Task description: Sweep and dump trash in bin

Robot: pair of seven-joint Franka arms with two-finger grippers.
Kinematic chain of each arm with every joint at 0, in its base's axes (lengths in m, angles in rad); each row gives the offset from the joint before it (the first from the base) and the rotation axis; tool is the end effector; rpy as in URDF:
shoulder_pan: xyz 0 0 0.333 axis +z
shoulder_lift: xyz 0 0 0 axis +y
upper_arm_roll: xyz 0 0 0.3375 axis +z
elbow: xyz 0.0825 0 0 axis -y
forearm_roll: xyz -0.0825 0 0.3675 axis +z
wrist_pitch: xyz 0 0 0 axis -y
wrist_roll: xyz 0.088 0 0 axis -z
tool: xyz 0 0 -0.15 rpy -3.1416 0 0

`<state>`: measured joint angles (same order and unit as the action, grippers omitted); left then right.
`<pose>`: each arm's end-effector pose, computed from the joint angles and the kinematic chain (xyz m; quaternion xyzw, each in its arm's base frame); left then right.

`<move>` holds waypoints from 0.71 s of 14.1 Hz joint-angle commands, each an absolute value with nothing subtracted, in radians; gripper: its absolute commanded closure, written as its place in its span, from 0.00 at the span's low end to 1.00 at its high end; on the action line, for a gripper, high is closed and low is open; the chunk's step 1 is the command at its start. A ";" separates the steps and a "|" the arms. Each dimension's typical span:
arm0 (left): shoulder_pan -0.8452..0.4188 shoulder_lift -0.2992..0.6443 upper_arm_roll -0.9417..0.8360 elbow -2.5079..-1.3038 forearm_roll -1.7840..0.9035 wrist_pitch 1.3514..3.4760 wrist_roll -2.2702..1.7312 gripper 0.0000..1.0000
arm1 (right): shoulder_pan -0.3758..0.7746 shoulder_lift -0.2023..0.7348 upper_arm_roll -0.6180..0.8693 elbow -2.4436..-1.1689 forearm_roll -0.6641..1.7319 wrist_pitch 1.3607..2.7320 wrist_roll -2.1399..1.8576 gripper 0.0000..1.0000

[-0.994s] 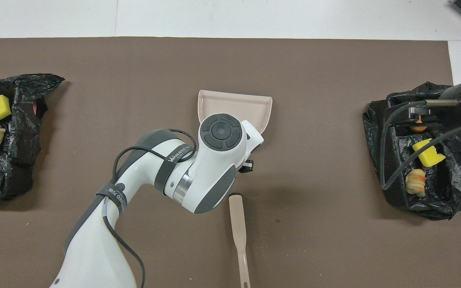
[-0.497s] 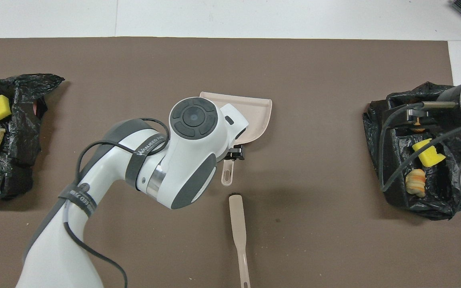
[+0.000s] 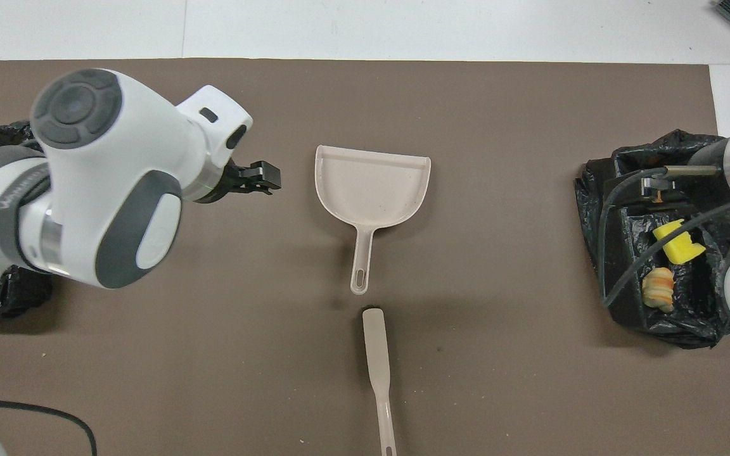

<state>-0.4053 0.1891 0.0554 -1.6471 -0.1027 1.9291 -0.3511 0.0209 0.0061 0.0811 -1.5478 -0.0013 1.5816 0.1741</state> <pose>0.5800 -0.2260 0.4916 0.9978 0.0156 0.0287 0.0570 0.5399 0.0549 0.6112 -0.9993 0.0360 -0.0138 0.0015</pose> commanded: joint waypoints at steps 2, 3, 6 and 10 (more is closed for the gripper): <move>-0.286 0.184 0.046 -1.612 -0.098 1.879 -0.233 0.00 | 0.015 -0.021 0.078 -1.578 0.023 1.583 0.155 0.00; -0.263 0.184 0.046 -1.600 -0.097 1.859 -0.204 0.00 | 0.015 -0.021 0.078 -1.578 0.023 1.583 0.153 0.00; -0.169 0.184 0.052 -1.554 -0.098 1.766 -0.069 0.00 | 0.015 -0.020 0.078 -1.577 0.023 1.585 0.153 0.00; -0.068 0.183 0.055 -1.525 -0.098 1.662 0.053 0.00 | 0.014 -0.021 0.078 -1.577 0.023 1.586 0.153 0.00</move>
<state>-0.1160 0.1835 0.0619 -1.5539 -0.1018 1.7245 -0.0161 0.0208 0.0051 0.0811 -1.5478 -0.0010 1.5817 0.1741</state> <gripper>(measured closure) 0.000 0.000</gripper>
